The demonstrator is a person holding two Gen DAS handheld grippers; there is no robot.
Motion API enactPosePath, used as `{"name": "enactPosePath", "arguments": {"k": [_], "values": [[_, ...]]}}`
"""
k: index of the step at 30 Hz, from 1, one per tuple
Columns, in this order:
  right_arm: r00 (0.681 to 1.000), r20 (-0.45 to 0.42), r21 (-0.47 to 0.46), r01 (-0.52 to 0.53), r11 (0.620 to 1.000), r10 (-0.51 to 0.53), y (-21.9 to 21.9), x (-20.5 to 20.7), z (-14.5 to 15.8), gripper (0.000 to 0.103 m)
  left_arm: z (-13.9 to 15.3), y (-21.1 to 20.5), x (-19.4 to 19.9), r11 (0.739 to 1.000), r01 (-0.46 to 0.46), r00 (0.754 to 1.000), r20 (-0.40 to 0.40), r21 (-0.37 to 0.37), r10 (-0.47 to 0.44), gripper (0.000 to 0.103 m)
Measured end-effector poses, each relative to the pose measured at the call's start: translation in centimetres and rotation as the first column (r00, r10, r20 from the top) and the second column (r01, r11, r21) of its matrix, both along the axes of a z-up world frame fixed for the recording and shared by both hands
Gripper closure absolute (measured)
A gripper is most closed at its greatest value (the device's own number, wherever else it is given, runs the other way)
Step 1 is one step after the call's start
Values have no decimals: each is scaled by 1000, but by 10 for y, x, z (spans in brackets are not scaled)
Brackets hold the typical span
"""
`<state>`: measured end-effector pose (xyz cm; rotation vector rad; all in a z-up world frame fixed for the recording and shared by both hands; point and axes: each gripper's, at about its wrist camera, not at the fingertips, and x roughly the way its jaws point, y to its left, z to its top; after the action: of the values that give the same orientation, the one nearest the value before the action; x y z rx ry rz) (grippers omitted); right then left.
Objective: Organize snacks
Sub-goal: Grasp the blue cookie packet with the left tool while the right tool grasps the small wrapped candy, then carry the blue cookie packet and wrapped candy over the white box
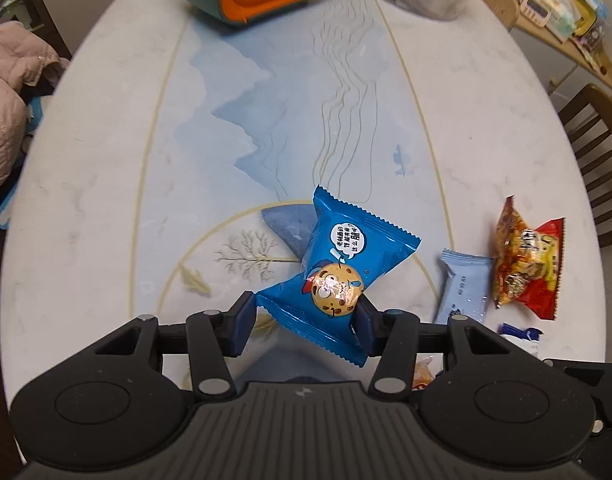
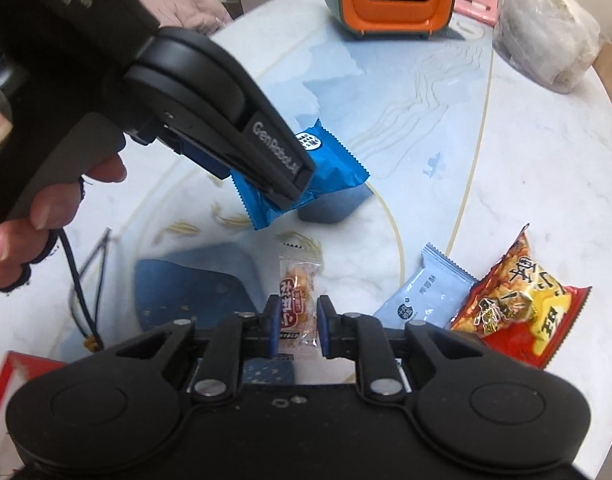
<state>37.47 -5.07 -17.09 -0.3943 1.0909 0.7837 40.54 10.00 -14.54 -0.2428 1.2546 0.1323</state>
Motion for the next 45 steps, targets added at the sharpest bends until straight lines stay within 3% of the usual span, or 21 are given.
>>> {"name": "enactPosePath", "arguments": {"k": [18, 27, 36, 45], "values": [[995, 101, 120, -5, 993, -7, -21, -79, 89, 86, 117, -10, -106, 999, 41, 981, 190, 27, -46, 53], [990, 141, 179, -24, 984, -1, -37, -131, 131, 86, 163, -23, -170, 997, 69, 968, 238, 32, -75, 53], [990, 144, 189, -38, 981, 10, -57, -188, 148, 86, 175, -36, -232, 993, 112, 967, 225, 34, -117, 53], [994, 108, 167, -11, 986, -7, -72, -229, 136, 86, 166, -50, -277, 989, 149, 970, 194, 18, -150, 53]]}}
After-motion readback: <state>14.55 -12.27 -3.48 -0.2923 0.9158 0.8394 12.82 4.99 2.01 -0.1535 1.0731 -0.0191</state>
